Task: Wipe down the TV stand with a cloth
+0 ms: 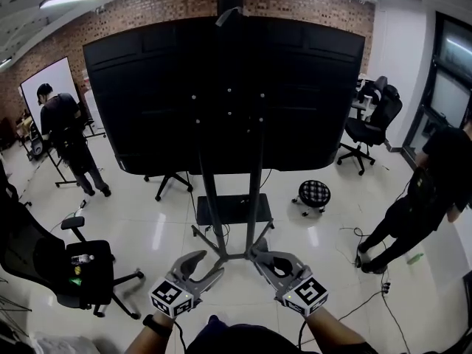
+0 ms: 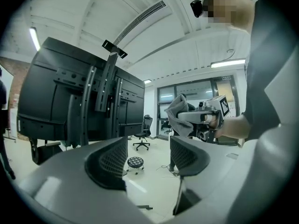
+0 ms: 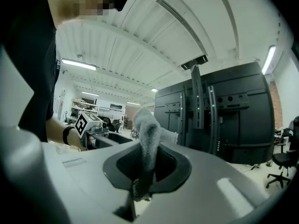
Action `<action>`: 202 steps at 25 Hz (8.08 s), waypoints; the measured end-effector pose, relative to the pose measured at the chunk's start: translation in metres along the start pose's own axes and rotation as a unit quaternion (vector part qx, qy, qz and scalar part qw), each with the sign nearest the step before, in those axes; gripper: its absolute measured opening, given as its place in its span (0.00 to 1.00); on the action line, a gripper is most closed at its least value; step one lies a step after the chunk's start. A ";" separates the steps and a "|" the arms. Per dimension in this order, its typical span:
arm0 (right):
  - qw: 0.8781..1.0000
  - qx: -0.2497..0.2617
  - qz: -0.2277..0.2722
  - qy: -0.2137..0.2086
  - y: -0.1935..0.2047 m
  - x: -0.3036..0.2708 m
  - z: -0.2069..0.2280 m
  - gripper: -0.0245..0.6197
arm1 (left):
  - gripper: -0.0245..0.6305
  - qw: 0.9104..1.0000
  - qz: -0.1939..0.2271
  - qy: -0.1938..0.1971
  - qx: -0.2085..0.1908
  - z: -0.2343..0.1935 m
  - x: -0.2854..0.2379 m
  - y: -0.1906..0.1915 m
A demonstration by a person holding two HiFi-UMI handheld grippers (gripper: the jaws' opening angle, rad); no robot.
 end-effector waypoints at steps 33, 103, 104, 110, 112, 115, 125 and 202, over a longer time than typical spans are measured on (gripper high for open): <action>0.916 0.373 0.103 0.109 -0.312 -0.251 0.184 0.08 | 0.49 0.955 0.135 0.126 -0.233 -0.220 -0.114 -0.292; 0.781 0.595 -0.105 0.158 -0.274 -0.355 0.295 0.07 | 0.45 0.957 0.154 0.096 -0.225 -0.247 -0.171 -0.324; 0.781 0.595 -0.111 0.156 -0.268 -0.356 0.294 0.07 | 0.45 0.958 0.153 0.096 -0.223 -0.247 -0.172 -0.320; 0.779 0.595 -0.122 0.157 -0.240 -0.360 0.290 0.07 | 0.45 0.964 0.150 0.098 -0.196 -0.249 -0.174 -0.298; 0.767 0.608 -0.121 0.167 -0.236 -0.361 0.290 0.07 | 0.45 0.966 0.149 0.099 -0.185 -0.248 -0.174 -0.292; 0.760 0.612 -0.133 0.173 -0.236 -0.363 0.289 0.07 | 0.45 0.968 0.149 0.098 -0.174 -0.250 -0.175 -0.282; 0.722 0.642 -0.196 0.169 -0.190 -0.370 0.276 0.07 | 0.45 0.975 0.136 0.096 -0.148 -0.257 -0.182 -0.243; 0.882 0.437 -0.052 0.167 -0.181 -0.231 0.408 0.07 | 0.45 0.975 0.146 0.100 -0.135 -0.174 -0.344 -0.249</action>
Point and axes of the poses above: the fingertips, and each gripper's own axes: x backward along the fingers, z to its right, y out of its underside, the point moved 4 cm from there along x, backward along the fingers, and after that the axes turned 3 degrees about y, right-handed, at the moved point
